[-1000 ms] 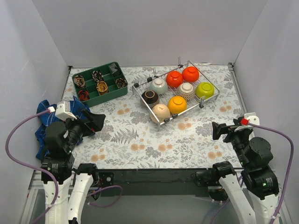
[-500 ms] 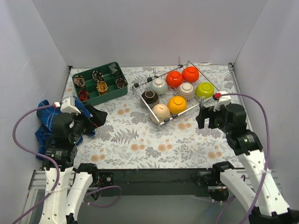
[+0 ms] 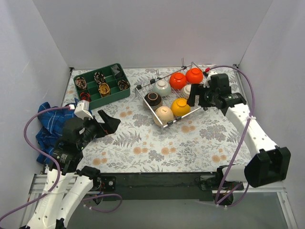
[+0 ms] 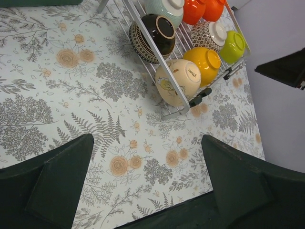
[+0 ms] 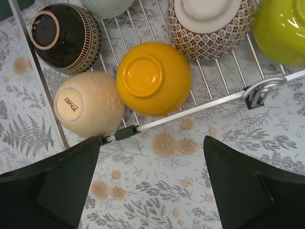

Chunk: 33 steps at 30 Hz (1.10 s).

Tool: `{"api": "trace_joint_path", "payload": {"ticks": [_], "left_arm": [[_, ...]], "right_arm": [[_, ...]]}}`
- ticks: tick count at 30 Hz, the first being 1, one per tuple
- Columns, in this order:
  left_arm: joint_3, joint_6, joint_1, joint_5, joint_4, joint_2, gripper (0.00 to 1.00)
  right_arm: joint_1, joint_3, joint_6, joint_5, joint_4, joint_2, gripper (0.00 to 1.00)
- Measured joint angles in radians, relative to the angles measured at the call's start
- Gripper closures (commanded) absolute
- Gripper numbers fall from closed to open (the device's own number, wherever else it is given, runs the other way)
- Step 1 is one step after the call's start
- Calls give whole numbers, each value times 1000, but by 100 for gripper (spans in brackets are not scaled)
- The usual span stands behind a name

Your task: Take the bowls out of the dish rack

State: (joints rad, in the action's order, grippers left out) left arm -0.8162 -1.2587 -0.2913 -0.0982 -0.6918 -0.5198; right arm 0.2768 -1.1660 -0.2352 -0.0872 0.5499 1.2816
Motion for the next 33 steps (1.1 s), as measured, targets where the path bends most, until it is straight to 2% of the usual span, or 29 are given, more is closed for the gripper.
{"api": "trace_joint_path", "payload": {"ticks": [5, 14, 22, 33], "left_arm": [[43, -2, -21, -4, 58, -5, 2], [166, 10, -24, -24, 176, -6, 2], [302, 33, -24, -46, 248, 34, 2], [313, 48, -25, -47, 306, 59, 2]], "right_arm": [[-1, -92, -66, -31, -8, 151, 1], [-26, -137, -107, -117, -31, 354, 1], [-73, -142, -119, -171, -89, 431, 1], [-85, -131, -160, -265, -150, 504, 1]]}}
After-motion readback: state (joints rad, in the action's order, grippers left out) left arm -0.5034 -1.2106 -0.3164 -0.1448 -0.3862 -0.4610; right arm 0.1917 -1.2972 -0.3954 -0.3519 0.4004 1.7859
